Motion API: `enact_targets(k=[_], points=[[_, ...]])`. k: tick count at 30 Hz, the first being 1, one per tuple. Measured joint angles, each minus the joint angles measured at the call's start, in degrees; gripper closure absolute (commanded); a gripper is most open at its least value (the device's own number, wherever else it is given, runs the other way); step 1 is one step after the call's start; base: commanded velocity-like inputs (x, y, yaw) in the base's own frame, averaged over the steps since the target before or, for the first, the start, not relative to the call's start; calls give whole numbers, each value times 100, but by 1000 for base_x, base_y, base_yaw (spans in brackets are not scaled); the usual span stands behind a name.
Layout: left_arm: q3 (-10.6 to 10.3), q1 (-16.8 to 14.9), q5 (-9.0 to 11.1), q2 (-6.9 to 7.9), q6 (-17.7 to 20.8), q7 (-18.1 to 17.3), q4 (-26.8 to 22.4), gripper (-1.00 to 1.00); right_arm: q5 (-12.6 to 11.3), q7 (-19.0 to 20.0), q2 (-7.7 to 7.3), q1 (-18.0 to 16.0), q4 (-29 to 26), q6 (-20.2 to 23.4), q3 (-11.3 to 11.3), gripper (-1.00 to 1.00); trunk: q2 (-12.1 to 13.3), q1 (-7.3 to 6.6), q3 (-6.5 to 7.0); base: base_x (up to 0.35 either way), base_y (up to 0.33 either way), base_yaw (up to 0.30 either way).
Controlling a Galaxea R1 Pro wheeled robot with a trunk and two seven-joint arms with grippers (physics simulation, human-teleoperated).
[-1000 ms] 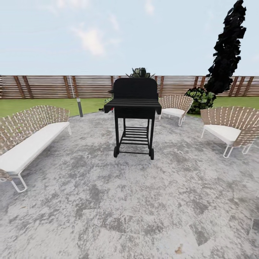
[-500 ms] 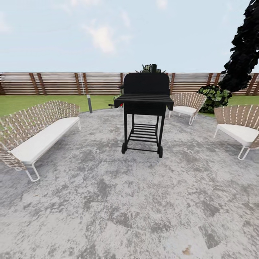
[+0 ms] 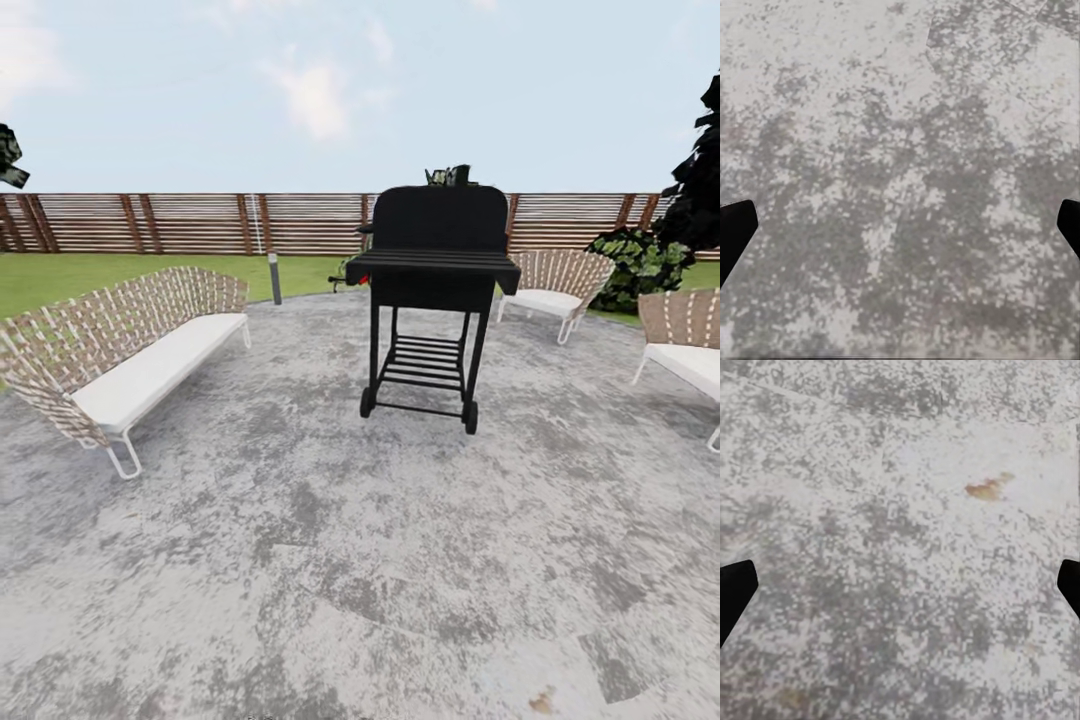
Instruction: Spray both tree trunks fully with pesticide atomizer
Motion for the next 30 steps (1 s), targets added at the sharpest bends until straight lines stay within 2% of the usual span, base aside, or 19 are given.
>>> enact_targets(k=[12, 19, 30], points=[[1, 1, 0, 0, 0, 0, -3, -100, -6, -4, 0, 0, 0, -6, -6, -100, -481, 264, -309, 0, 0, 90], [1, 0, 0, 0, 0, 0, -4, -100, -9, -4, -16, 0, 216, -15, -7, -100, -762, 417, -439, 0, 0, 3], [7, 0, 0, 3, 0, 0, -7, -100, -24, -2, -3, 0, 228, -18, -18, -100, -1203, 659, -636, 0, 0, 0]])
